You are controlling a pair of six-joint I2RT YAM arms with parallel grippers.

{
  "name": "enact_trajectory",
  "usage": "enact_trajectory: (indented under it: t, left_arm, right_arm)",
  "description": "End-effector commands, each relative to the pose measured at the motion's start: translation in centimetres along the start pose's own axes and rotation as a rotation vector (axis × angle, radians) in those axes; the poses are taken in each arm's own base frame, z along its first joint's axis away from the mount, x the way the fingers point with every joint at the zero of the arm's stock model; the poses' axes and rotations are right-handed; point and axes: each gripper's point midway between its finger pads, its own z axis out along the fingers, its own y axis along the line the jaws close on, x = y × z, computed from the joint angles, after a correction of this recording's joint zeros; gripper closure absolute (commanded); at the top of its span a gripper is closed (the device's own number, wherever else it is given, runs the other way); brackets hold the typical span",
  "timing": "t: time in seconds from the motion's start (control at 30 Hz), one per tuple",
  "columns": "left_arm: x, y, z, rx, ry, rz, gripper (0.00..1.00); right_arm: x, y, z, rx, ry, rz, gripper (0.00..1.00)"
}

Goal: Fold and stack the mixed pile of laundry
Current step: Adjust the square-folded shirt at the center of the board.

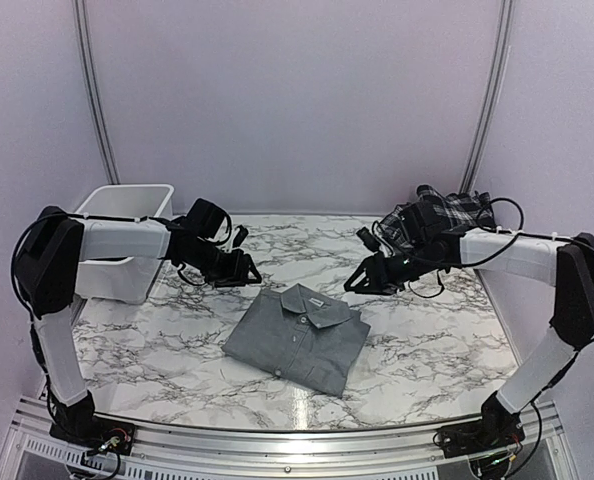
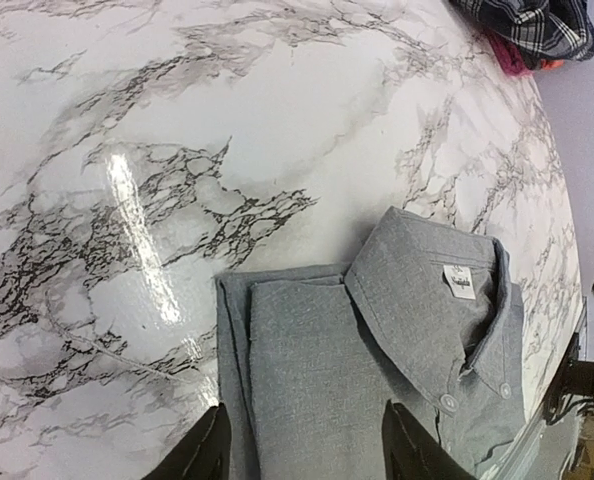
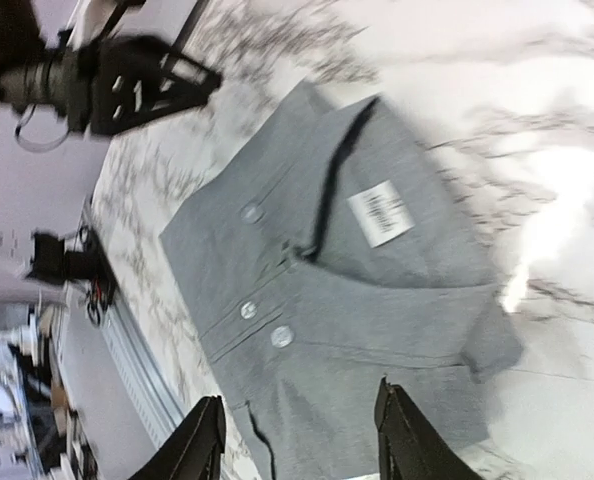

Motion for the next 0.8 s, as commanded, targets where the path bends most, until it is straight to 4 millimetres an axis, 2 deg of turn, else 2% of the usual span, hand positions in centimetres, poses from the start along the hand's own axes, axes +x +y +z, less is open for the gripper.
enact_trajectory:
  t: [0.0, 0.1, 0.2, 0.3, 0.4, 0.5, 0.6, 0.77]
  left_arm:
    - [0.2, -0.2, 0.2, 0.016, 0.031, -0.021, 0.51]
    - [0.2, 0.1, 1.0, 0.017, 0.051, -0.03, 0.55]
    - [0.7, 0.3, 1.9, 0.021, 0.08, -0.033, 0.55]
    - [1.1, 0.2, 2.4, 0.021, 0.098, -0.023, 0.55]
    - [1.1, 0.3, 2.7, 0.013, 0.104, -0.013, 0.54]
    - [0.8, 0.4, 3.1, 0.007, 0.108, -0.009, 0.55]
    - [0.6, 0.5, 3.7, 0.0, 0.114, -0.003, 0.55]
    - [0.3, 1.0, 4.8, -0.007, 0.125, -0.002, 0.56]
  right_arm:
    - [-0.1, -5.2, -2.3, 0.16, -0.022, 0.128, 0.56]
    - [2.3, -7.2, -2.3, 0.208, 0.037, 0.194, 0.57]
    - [4.8, -8.2, -1.7, 0.222, 0.106, 0.238, 0.55]
    - [6.5, -8.7, -1.0, 0.208, 0.145, 0.279, 0.51]
    - [7.0, -9.1, -0.4, 0.201, 0.15, 0.313, 0.45]
    - [7.1, -9.5, 0.2, 0.191, 0.157, 0.334, 0.45]
    - [7.1, -9.5, 0.7, 0.16, 0.157, 0.344, 0.47]
    - [6.9, -9.9, 1.4, 0.149, 0.154, 0.355, 0.58]
